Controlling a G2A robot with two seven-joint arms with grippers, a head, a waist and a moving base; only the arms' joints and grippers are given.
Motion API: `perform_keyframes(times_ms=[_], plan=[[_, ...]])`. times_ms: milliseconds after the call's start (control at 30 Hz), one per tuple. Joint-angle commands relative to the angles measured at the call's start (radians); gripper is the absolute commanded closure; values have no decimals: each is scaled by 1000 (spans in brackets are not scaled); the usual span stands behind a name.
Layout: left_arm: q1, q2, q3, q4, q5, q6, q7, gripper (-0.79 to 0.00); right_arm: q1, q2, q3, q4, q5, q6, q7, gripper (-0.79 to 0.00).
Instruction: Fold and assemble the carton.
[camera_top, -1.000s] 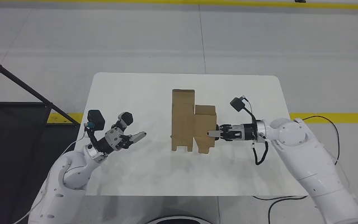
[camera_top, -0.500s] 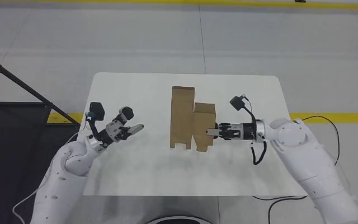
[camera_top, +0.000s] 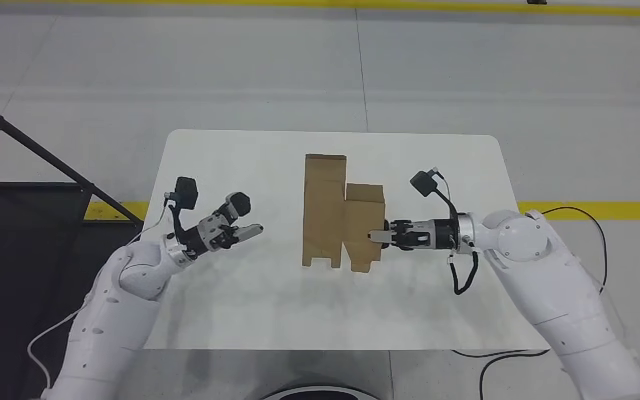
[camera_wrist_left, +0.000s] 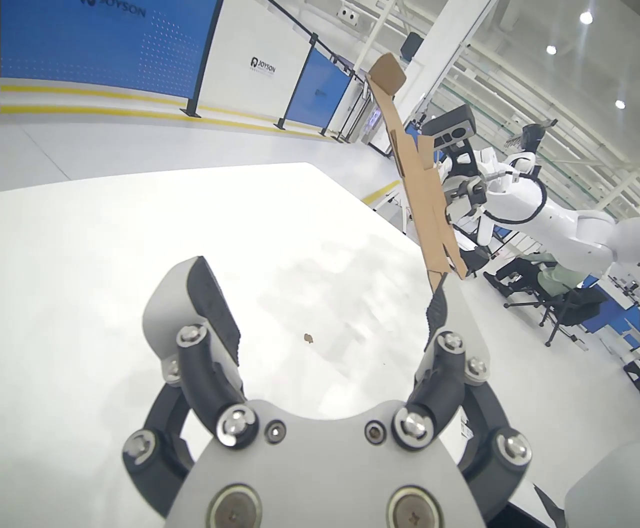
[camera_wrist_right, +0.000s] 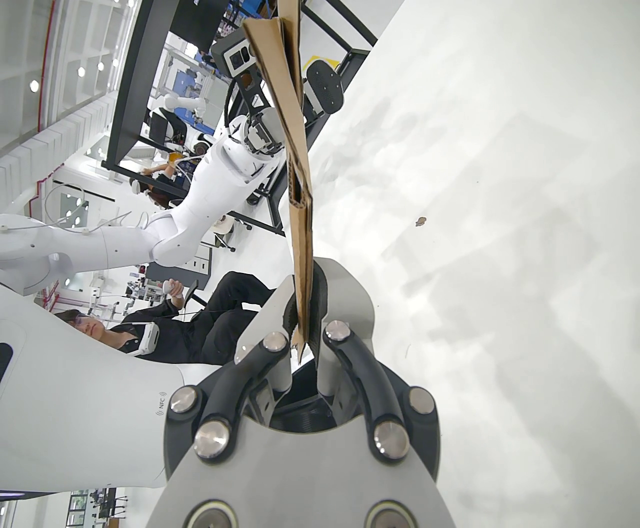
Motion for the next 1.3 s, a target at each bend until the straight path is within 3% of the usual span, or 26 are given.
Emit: perform_keyframes(times_ms=[0, 400, 833, 933, 1067, 1167, 1267], plan=[[0, 0, 0, 0, 0, 0, 0, -785, 0, 0, 0, 0, 0, 0, 0, 0], [-33, -10, 124, -41, -43, 0, -37, -785, -9, -7, -25, -69, -85, 12, -12, 0], [-76, 19, 228, -48, -261, 0, -165, -785, 12, -20, -46, -55, -90, 9, -12, 0], [-83, 25, 248, -49, -295, 0, -186, -742, 14, -21, -48, -56, -92, 6, -11, 0], [-95, 32, 275, -46, -348, 0, -220, -582, 14, -23, -49, -57, -96, 2, -14, 0], [-105, 37, 290, -42, -382, 0, -244, -379, 15, -25, -50, -57, -99, 0, -15, 0], [-114, 41, 308, -39, -423, 0, -272, -268, 15, -26, -50, -59, -102, -3, -16, 0]])
